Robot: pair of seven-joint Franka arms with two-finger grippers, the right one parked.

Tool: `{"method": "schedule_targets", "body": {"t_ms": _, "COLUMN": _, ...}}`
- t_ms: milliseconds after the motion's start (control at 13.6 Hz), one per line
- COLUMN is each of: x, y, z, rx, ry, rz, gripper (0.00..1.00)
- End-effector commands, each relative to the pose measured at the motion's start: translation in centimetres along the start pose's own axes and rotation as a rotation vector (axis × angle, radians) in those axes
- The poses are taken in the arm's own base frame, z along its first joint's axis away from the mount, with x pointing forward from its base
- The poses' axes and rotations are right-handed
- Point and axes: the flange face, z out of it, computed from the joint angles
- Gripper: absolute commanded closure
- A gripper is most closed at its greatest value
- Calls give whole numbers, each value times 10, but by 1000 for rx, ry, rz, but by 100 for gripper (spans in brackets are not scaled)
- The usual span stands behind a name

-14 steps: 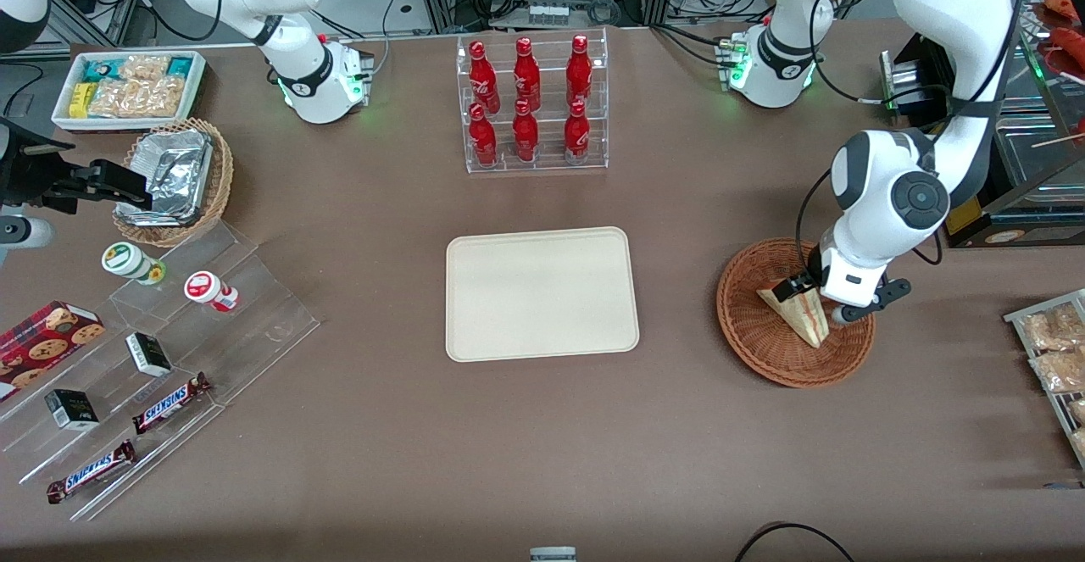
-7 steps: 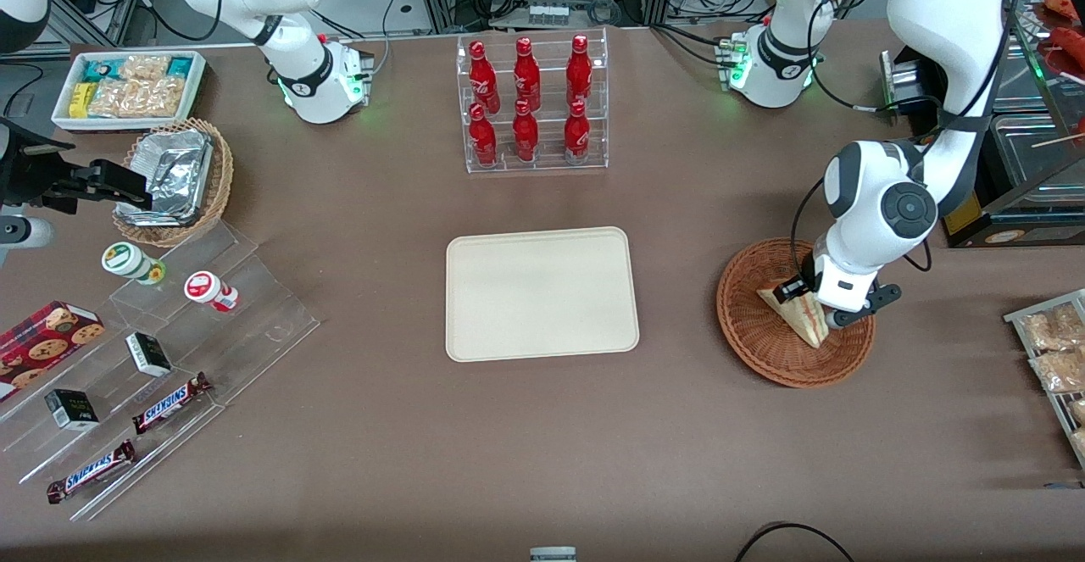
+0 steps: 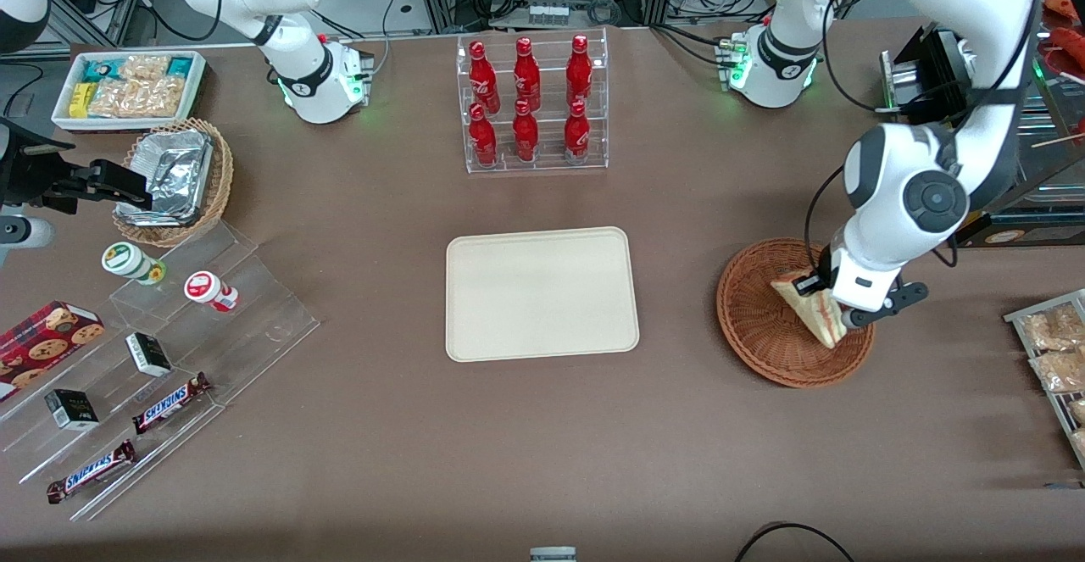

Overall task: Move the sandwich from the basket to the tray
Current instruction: 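Carry the sandwich with the left gripper over the cream tray and lower it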

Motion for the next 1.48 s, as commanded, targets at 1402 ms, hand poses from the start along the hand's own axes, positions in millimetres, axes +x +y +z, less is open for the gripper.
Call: {"method": "schedule_targets", "body": {"t_ms": 1402, "x": -218, "y": 406, "z": 57, "rx": -26, "ry": -8, "rz": 373, "gripper": 100}}
